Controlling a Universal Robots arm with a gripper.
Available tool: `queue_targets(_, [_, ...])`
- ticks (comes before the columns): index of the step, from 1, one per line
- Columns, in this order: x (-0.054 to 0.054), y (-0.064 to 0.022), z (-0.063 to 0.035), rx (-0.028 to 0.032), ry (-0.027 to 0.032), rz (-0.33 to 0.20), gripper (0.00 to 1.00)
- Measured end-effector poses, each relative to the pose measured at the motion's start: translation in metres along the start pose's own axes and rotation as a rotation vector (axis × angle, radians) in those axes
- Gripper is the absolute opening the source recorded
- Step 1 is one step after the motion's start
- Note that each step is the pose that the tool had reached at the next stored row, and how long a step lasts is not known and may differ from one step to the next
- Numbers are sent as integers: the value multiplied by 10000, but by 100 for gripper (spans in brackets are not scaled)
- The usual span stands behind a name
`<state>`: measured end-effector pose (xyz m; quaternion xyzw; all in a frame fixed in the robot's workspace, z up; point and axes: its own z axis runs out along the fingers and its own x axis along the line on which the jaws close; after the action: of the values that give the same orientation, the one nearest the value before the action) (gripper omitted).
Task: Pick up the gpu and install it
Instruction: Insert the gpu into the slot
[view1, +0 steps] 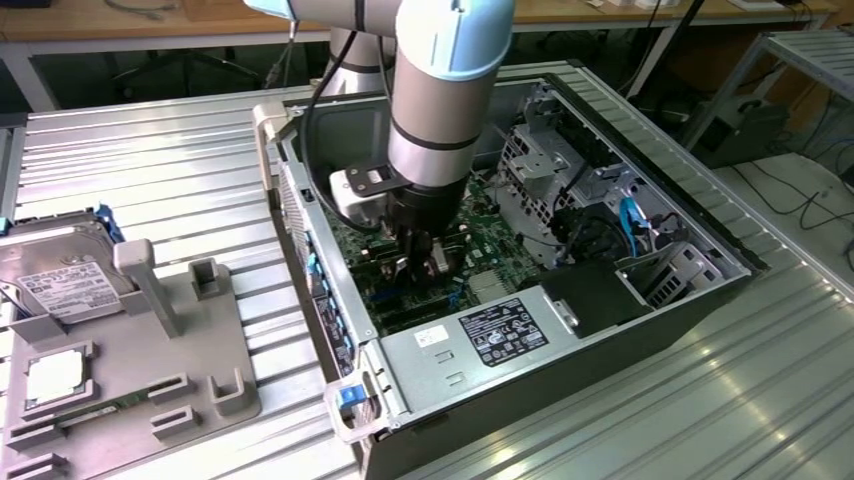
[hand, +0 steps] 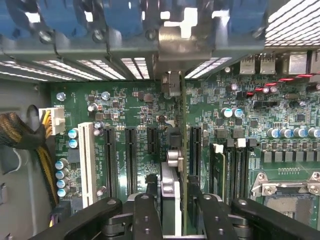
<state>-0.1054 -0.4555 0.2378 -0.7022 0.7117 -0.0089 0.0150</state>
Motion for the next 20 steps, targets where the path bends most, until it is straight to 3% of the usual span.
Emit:
queue_targets(3, [-1,-3,-95,3,1,0,36])
queue_targets(5, [-2,-9,-267,25,2,0,36])
queue_targets(10, [-5,-17,-490,49,1,0,36])
queue_targets(14, [-5,-17,-501,53,1,0,34])
queue_targets(16, [-5,-17,-502,52,2,0,21])
queue_targets(20, [-5,-17,-502,52,1,0,11])
